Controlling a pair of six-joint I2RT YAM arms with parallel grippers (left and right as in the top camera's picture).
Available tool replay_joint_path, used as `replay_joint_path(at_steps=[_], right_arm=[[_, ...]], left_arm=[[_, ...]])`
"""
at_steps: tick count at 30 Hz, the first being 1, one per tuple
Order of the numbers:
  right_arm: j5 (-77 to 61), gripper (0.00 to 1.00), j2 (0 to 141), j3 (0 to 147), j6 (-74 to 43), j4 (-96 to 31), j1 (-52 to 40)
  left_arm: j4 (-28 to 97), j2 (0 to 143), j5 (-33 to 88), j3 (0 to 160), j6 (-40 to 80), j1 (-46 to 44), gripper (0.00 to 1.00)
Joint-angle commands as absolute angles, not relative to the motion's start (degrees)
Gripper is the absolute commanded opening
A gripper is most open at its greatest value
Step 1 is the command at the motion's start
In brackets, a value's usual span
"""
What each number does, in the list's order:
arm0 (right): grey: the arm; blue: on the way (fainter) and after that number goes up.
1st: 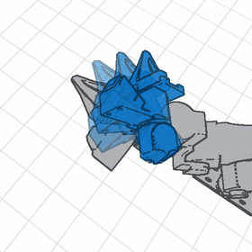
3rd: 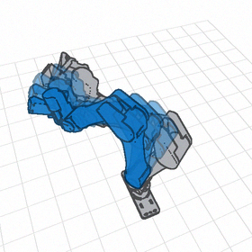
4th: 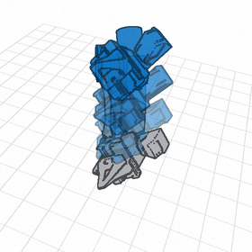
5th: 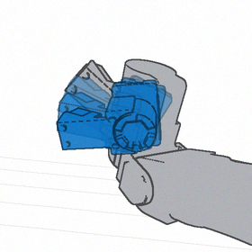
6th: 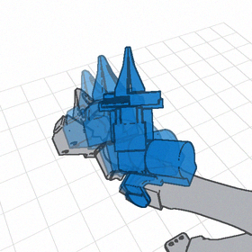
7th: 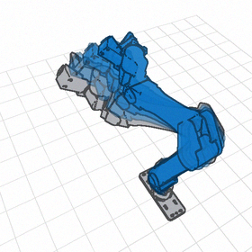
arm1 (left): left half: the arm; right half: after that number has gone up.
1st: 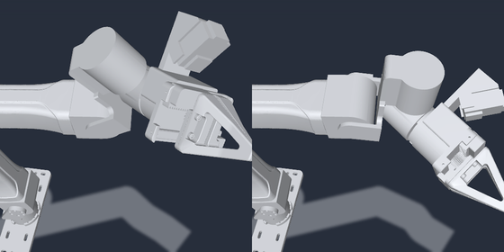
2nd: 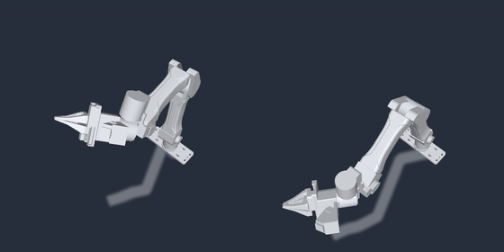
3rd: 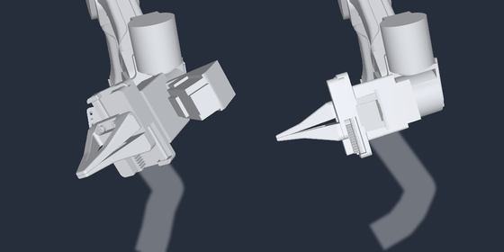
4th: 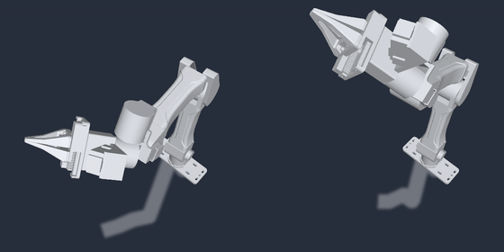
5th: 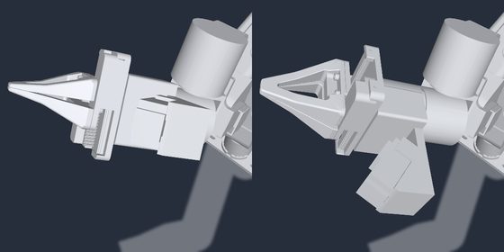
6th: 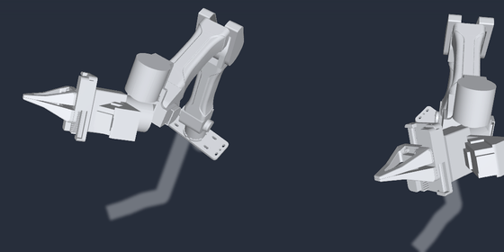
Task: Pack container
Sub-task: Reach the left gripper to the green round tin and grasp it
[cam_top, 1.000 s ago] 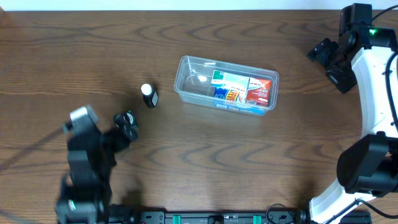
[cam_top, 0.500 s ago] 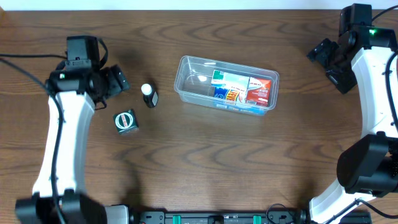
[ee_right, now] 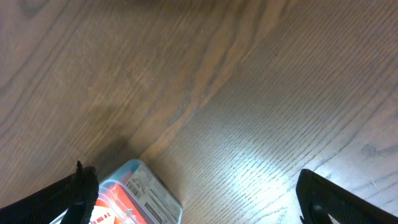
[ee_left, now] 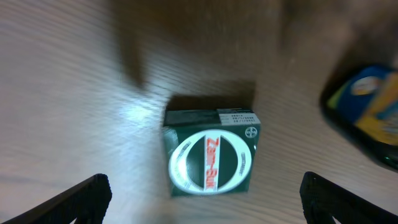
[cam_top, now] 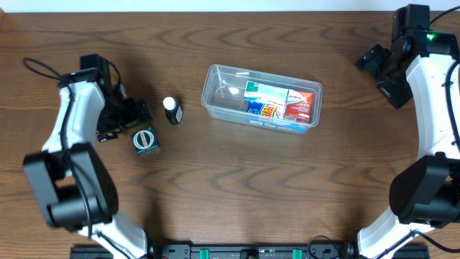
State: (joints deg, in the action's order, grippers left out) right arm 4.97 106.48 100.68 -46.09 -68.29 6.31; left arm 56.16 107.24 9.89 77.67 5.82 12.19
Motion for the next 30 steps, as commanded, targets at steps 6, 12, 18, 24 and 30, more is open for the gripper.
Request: replay_joint_path(at_steps=[6,12,18,24,30], right_arm=[[6.0,0.99,106.8,100.7,-46.7,-68.4,6.7],[6.0,0.99,106.8,100.7,-46.7,-68.4,6.7],[6.0,0.99,106.8,100.7,-46.7,-68.4,6.7],[6.0,0.99,106.8,100.7,-46.7,-68.4,6.7],[6.0,0.99,106.8,100.7,-46.7,-68.4,6.7]], left_arm=[[56.9,113.8,11.6,77.2,2.2,12.0,0.98],[56.9,117.0,11.6,77.2,2.1,12.0,0.98],[56.9,118.0,11.6,77.2,2.2,12.0,0.87],[60.0,117.7,11.5,80.0,3.4,12.1,0.59],[65.1,114.0,11.5,85.6,3.7,12.1,0.58]])
